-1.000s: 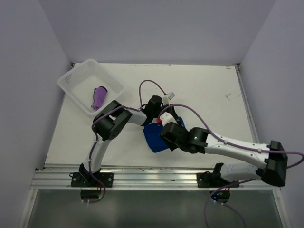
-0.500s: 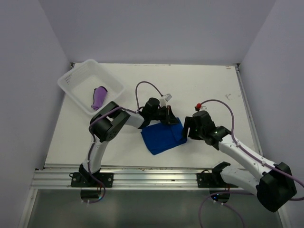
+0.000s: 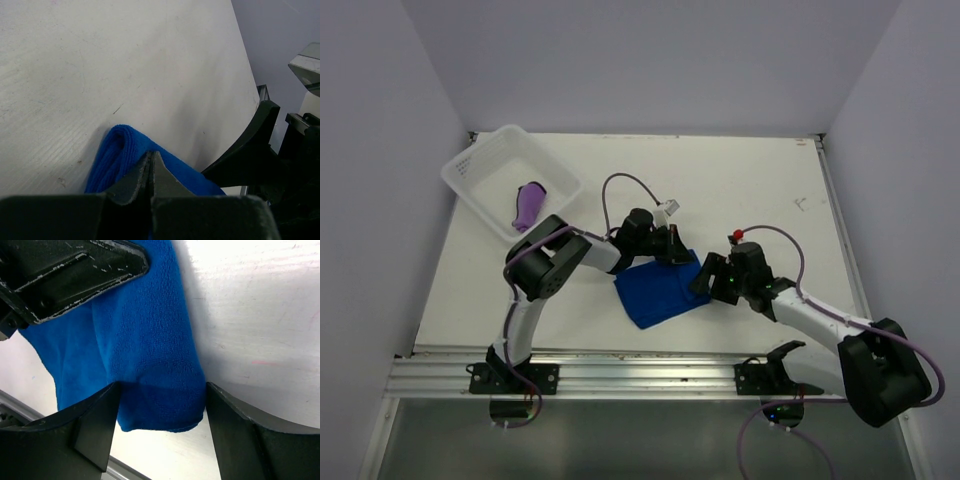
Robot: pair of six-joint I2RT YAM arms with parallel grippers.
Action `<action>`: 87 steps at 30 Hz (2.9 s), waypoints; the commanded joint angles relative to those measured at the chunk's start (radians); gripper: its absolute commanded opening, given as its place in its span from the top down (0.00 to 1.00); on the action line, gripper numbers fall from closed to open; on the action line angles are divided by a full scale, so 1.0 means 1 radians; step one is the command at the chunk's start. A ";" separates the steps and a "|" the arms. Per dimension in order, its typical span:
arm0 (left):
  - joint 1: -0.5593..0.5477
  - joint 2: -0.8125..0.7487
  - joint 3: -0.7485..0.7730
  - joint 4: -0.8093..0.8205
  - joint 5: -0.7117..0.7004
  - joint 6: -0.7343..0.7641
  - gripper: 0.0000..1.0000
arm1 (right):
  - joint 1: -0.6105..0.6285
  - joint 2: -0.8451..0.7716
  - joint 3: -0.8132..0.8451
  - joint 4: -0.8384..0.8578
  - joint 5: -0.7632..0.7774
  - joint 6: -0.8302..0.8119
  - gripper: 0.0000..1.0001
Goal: Roll the towels
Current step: Roll the towel
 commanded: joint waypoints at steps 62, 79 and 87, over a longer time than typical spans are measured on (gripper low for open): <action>0.080 -0.497 -0.110 -0.298 0.080 -0.120 1.00 | 1.083 0.770 0.691 -0.950 1.383 0.219 1.00; 0.034 -0.469 -0.325 -0.134 0.041 -0.149 1.00 | 1.086 0.879 0.694 -0.836 1.287 0.039 1.00; 0.035 -0.414 -0.357 -0.169 -0.011 -0.096 1.00 | 1.087 0.891 0.700 -0.815 1.256 0.000 1.00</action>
